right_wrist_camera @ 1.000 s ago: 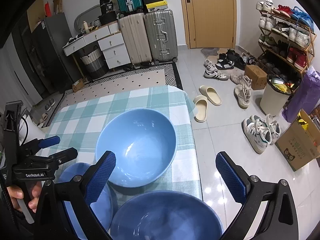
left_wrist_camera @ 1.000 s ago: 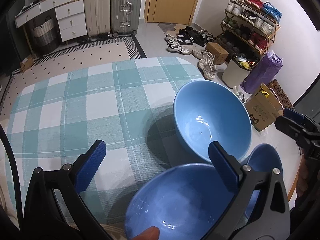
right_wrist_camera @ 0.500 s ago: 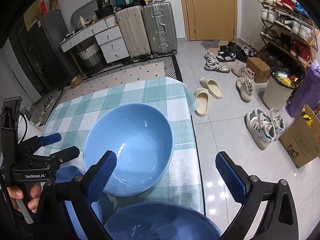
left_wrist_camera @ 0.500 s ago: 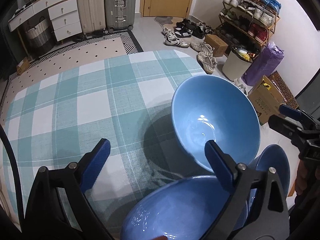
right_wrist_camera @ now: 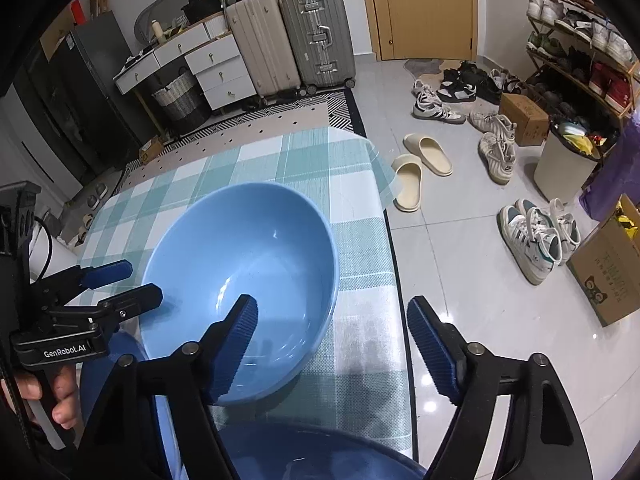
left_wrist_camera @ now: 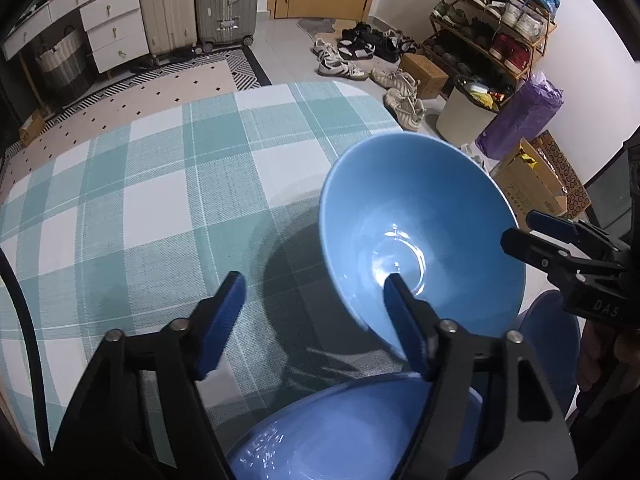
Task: Organize plates and bowls
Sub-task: 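Close the left gripper on a blue bowl rim while the right gripper closes on it, then lift the blue bowl with both grippers and move it over another blue bowl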
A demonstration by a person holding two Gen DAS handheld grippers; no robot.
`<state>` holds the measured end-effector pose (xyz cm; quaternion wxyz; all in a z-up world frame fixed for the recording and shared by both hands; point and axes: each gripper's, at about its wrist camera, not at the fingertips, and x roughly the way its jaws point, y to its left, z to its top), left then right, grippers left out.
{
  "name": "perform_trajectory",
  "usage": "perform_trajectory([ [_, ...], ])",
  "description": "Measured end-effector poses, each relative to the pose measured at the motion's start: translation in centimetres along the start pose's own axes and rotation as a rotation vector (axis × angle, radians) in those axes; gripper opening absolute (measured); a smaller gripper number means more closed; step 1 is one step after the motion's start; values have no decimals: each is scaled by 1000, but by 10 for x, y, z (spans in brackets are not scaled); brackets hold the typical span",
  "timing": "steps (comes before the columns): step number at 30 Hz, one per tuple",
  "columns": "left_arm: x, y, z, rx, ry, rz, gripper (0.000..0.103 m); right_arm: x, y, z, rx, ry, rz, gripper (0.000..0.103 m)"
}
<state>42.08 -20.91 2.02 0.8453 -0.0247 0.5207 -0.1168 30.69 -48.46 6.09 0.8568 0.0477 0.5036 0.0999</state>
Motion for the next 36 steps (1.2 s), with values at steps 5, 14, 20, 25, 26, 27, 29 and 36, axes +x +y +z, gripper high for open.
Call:
perform_trajectory([
  [5,8,-5,1,7,14,-17,52,10,-1,-1,-3,15,22,68],
  [14,13,-9,1,25,6,-50,23,21,2,-4,-28,31,16,39],
  [20,13,-14,0,44,-5,-55,17,24,3,-5,-32,30,6,29],
  [25,13,-15,0,45,-8,-53,17,26,6,-5,-41,27,10,22],
  [26,13,-15,0,45,-9,-51,17,26,7,-5,-44,25,12,19],
  [27,12,-15,0,46,-9,-48,17,26,8,-5,-47,23,12,18],
  [29,12,-15,1,43,-13,-45,17,25,11,-5,-57,20,-2,18],
  [36,4,-18,0,50,-32,-44,16,24,11,-7,-61,12,-12,18],
])
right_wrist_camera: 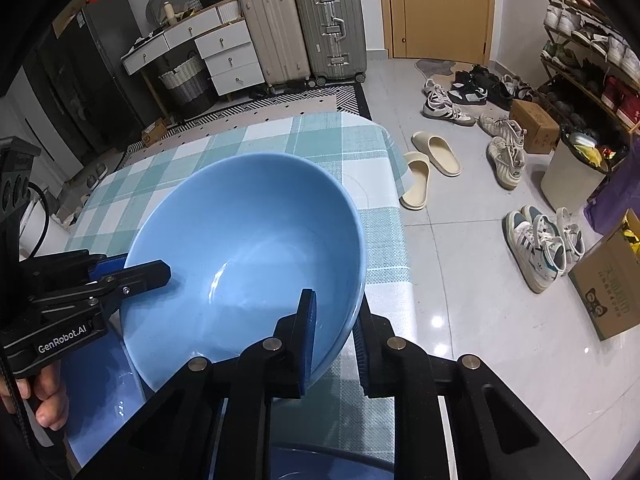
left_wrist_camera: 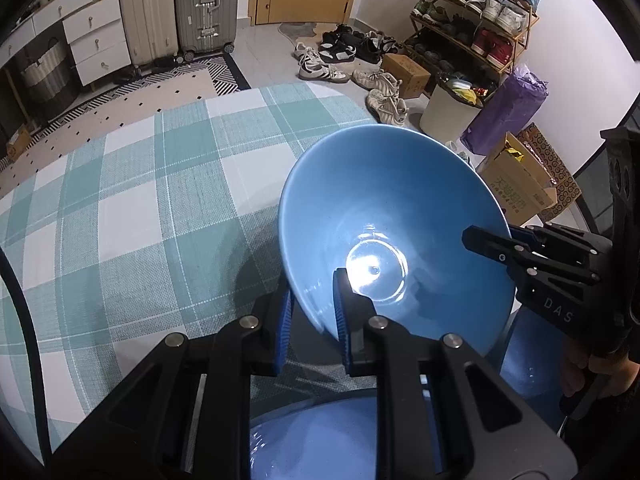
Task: Organize plates and bowls
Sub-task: 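Lift the blue bowl with both grippers and move it over another blue bowl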
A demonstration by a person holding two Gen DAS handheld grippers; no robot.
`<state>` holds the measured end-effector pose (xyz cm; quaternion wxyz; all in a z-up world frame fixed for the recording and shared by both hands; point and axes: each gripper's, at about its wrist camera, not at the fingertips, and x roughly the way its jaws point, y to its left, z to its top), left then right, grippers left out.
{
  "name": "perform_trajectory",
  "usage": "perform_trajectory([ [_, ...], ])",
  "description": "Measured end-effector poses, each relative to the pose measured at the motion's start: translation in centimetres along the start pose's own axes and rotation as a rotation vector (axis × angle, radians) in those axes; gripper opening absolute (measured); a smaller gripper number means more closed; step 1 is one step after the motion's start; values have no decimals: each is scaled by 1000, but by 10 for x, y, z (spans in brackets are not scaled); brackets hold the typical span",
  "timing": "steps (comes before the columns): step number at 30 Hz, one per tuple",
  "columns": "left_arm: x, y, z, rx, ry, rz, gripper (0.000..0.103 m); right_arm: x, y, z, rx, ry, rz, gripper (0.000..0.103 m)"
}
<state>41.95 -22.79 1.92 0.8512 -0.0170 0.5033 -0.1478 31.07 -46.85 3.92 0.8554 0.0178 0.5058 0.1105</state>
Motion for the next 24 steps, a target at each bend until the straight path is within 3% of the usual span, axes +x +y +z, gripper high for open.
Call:
perform_trajectory([
  [14,-31,-12,-1,13,-59,-1,16,-36,2,-1,0,-80,-10,18],
  [24,-76,-19,-10,22,-115,-5,16,-72,16,-7,-16,-139,-17,18],
])
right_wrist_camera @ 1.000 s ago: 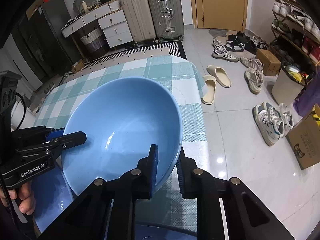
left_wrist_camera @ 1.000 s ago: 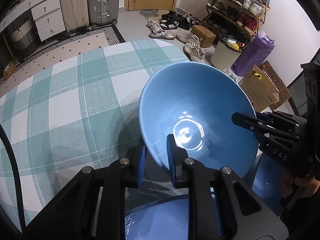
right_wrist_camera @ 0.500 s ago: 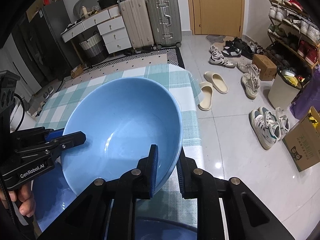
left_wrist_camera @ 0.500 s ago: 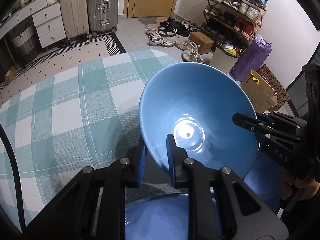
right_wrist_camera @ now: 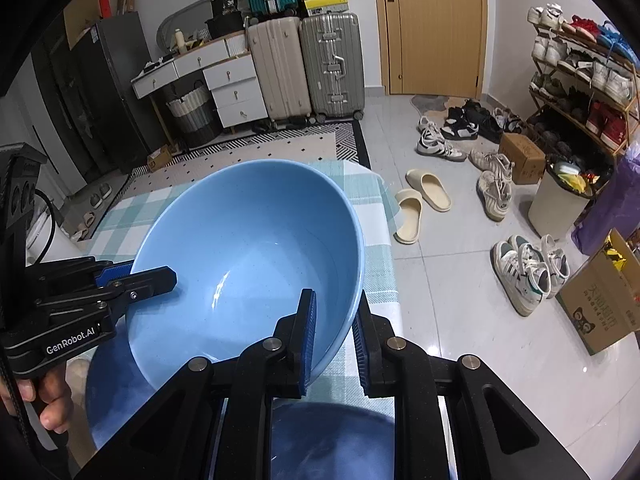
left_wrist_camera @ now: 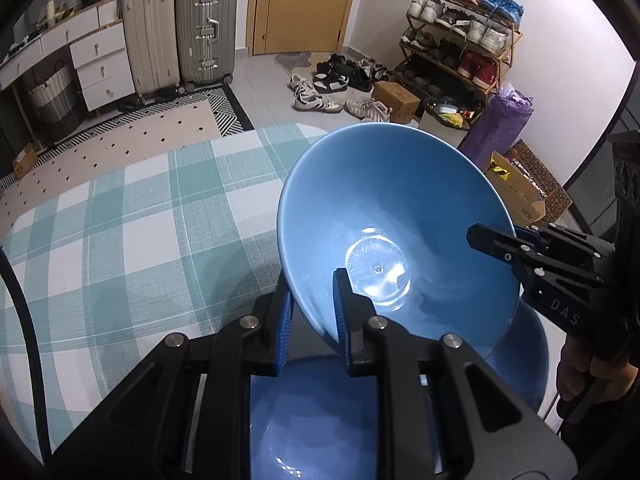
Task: Organize plates and bowls
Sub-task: 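Lift the blue bowl with both grippers and move it over another blue bowl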
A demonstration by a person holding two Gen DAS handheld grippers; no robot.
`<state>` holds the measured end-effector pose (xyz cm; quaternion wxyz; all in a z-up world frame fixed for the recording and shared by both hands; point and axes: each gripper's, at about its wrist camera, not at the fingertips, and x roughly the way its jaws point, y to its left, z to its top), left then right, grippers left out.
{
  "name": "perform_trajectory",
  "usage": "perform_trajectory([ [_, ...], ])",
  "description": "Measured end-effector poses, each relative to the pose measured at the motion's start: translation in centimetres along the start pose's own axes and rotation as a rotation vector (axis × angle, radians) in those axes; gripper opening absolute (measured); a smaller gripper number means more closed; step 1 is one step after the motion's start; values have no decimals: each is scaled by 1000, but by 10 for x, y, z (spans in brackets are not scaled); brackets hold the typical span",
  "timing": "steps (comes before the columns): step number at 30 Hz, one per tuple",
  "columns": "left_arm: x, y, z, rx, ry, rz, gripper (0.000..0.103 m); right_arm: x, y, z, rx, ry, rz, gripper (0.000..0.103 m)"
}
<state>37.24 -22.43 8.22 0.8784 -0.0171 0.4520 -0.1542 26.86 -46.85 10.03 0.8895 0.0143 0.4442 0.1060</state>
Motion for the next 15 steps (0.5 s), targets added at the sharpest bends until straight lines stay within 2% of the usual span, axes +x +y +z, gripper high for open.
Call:
perform_trajectory([
  [15,-80,-5,-26,0,-79,-16,16,-64,29,-10,-34,-91,1,18],
])
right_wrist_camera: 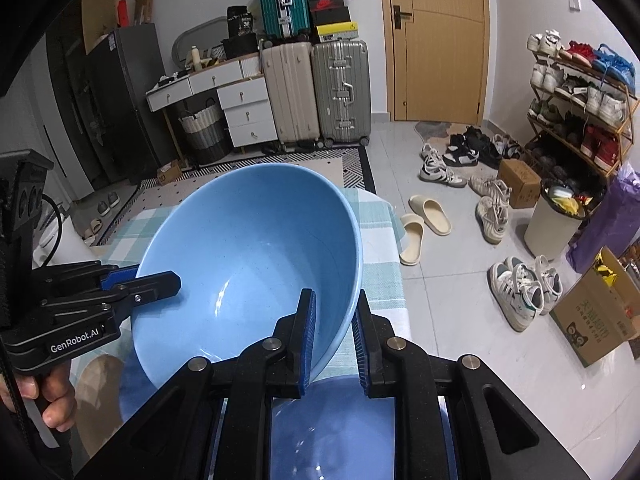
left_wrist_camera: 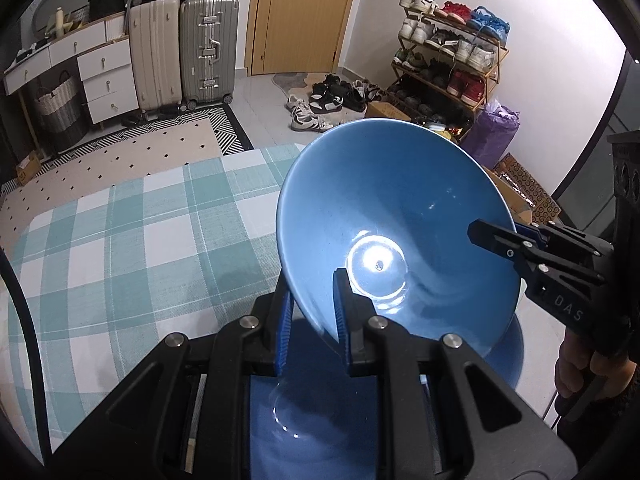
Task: Organize plates and bowls
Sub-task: 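Lift the blue bowl with both grippers and move it over another blue bowl, then lower the held blue bowl into the other blue bowl with both grippers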
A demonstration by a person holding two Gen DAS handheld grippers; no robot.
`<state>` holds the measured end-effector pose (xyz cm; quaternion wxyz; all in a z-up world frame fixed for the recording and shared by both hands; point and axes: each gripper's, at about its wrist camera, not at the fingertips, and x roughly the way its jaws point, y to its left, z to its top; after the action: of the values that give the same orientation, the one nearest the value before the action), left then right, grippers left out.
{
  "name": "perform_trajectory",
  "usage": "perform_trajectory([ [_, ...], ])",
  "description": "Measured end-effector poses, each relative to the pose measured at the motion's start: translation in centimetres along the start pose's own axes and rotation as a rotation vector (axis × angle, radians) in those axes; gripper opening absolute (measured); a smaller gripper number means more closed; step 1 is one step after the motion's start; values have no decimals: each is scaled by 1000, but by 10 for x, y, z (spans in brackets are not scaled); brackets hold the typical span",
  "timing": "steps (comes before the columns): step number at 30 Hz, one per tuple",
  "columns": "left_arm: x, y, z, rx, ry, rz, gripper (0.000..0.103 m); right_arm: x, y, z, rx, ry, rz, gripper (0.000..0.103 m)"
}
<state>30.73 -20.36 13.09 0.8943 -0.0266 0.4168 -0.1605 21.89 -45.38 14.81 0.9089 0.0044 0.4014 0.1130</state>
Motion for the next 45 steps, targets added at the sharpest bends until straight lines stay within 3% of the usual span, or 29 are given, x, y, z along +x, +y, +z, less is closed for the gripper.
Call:
perform_trajectory([
  [26,-114,12,-52,-34,-73,53,16,-51,72,-19,-66,-39,54,19],
  [45,-128,19,-80,-43,-62,61,16,-63,101,-44,-80,-14,65,19],
])
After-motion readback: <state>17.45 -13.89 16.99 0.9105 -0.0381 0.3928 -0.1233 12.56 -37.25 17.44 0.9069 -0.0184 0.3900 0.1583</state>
